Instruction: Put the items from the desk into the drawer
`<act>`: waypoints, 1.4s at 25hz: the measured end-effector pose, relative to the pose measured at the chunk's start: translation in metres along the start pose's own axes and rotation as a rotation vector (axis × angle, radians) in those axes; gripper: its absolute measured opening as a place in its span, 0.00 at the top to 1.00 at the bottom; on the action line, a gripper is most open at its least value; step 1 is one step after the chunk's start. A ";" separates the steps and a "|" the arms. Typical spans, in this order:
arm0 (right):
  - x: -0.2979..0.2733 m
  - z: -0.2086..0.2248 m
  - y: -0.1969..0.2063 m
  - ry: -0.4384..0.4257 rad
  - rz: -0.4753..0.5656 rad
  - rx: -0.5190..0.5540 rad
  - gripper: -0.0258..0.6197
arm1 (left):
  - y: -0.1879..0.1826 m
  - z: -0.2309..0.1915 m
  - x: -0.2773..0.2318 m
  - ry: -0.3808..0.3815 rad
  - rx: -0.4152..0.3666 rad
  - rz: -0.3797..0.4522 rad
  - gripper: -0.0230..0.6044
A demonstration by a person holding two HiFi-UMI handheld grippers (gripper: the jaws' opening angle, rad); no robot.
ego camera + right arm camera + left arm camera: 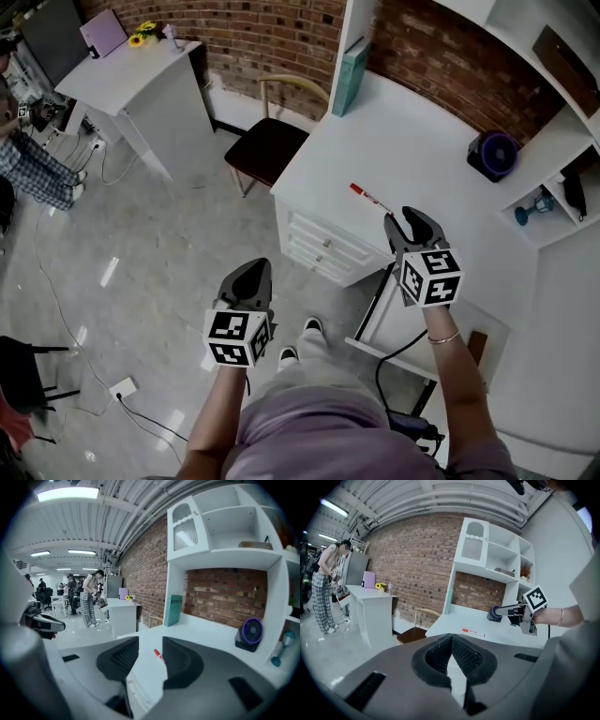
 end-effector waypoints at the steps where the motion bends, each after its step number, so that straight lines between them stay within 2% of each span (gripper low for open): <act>1: -0.006 0.002 0.002 -0.003 -0.006 0.004 0.72 | -0.001 0.000 -0.003 -0.004 0.001 -0.001 0.96; 17: -0.093 0.029 0.041 -0.061 -0.139 0.047 0.72 | 0.005 -0.014 -0.035 -0.089 0.031 -0.042 0.96; 35: -0.155 0.048 0.097 -0.101 -0.301 0.085 0.71 | 0.022 -0.022 -0.039 -0.180 0.074 -0.082 0.96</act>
Point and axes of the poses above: the fingertips, and each gripper's own axes: x backward along the fingers, z to its right, y out of its underside, the point moved 5 cm from there along x, backward along the fingers, and after that the axes turned 2 degrees about x, right-handed, at the moved point
